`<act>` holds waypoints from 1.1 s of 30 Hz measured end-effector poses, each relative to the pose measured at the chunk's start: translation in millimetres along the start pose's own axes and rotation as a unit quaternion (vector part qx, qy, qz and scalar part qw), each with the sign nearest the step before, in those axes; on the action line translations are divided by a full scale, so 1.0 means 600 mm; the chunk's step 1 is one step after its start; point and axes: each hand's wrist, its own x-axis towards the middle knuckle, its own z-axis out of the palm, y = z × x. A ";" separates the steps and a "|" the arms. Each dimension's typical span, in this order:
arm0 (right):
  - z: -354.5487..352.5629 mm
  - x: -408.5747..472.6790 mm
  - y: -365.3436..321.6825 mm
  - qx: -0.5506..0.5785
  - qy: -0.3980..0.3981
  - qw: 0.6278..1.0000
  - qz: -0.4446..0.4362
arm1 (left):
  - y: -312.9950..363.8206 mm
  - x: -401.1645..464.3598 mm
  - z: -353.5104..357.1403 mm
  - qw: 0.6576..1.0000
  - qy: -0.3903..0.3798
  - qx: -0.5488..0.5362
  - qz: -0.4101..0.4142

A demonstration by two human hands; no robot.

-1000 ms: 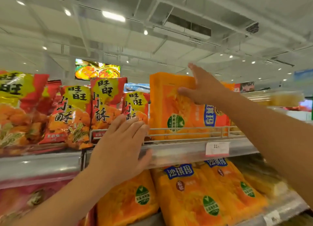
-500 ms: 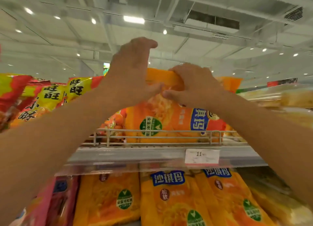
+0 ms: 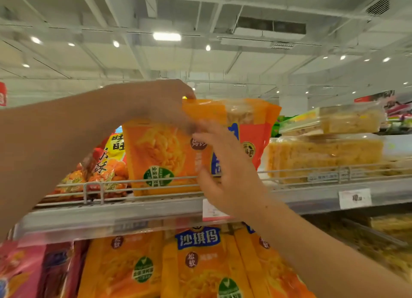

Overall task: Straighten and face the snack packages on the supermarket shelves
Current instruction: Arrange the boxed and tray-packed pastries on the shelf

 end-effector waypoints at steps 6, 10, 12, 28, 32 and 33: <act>0.007 -0.046 0.011 0.265 0.086 0.901 0.332 | -0.026 -0.016 -0.021 0.972 0.102 -0.199 -0.065; -0.006 0.004 0.015 0.317 0.103 0.835 0.438 | -0.048 -0.060 -0.049 0.871 0.200 -0.432 -0.123; -0.008 0.024 0.004 0.347 0.082 0.839 0.411 | -0.059 -0.087 -0.056 0.820 0.202 -0.515 -0.148; 0.128 -0.178 -0.299 0.471 0.041 0.746 0.469 | -0.183 -0.566 0.207 0.760 0.056 -0.631 -0.147; 0.163 -0.289 -0.355 0.460 -0.001 0.700 0.546 | -0.185 -0.673 0.289 0.733 -0.011 -0.651 -0.197; 0.171 -0.309 -0.364 0.457 -0.010 0.684 0.569 | -0.184 -0.687 0.305 0.727 -0.025 -0.656 -0.202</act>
